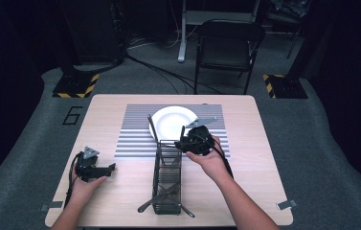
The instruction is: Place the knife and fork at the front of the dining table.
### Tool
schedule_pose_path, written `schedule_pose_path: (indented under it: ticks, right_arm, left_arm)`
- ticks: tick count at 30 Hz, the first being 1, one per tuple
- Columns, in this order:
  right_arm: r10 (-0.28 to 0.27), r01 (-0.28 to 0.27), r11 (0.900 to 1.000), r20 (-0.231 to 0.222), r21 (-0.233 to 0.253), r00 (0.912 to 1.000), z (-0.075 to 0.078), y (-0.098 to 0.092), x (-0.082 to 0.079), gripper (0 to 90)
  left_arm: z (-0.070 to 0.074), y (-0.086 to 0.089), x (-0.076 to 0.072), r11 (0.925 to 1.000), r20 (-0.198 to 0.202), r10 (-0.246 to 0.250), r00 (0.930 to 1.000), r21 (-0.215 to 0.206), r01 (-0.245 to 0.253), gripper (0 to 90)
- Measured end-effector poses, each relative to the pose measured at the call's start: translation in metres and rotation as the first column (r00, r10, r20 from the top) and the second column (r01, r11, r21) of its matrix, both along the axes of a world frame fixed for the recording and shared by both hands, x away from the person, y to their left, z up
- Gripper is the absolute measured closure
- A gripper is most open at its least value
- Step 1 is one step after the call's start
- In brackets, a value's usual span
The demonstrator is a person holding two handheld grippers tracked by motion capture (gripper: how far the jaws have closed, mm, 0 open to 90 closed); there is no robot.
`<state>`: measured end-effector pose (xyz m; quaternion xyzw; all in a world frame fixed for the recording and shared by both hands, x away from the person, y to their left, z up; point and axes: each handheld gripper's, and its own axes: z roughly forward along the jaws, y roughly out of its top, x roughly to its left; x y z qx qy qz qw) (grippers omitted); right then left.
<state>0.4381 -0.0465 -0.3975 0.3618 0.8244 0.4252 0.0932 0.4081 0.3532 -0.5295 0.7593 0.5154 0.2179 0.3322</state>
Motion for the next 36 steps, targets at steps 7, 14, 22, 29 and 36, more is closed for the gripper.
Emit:
schedule_pose_path:
  ticks: [7,14,22,29,36]
  right_arm:
    - [0.01,-0.01,1.0,0.006,-0.003,0.9999,0.002,0.002,0.0,72.3]
    - [0.005,-0.005,1.0,0.009,0.001,0.9999,0.003,-0.001,-0.001,76.8]
    - [0.002,-0.002,1.0,0.032,0.001,0.9995,0.007,-0.003,-0.006,82.8]
    - [0.017,-0.018,1.0,0.051,0.014,0.9986,0.008,-0.001,-0.014,84.4]
    - [0.021,-0.022,1.0,0.054,0.013,0.9983,0.006,0.005,-0.016,84.7]
  left_arm:
    - [0.0,0.0,0.0,1.0,0.001,-0.003,1.0,0.001,0.003,7.5]
    - [0.0,0.0,0.0,1.0,0.001,-0.003,1.0,0.0,0.003,7.5]
    - [0.0,0.0,0.0,1.0,0.001,-0.003,1.0,0.0,0.003,7.5]
    - [0.0,0.0,0.0,1.0,0.001,-0.004,1.0,0.0,0.004,7.5]
    - [0.0,0.0,0.0,1.0,0.001,-0.005,1.0,0.001,0.005,7.5]
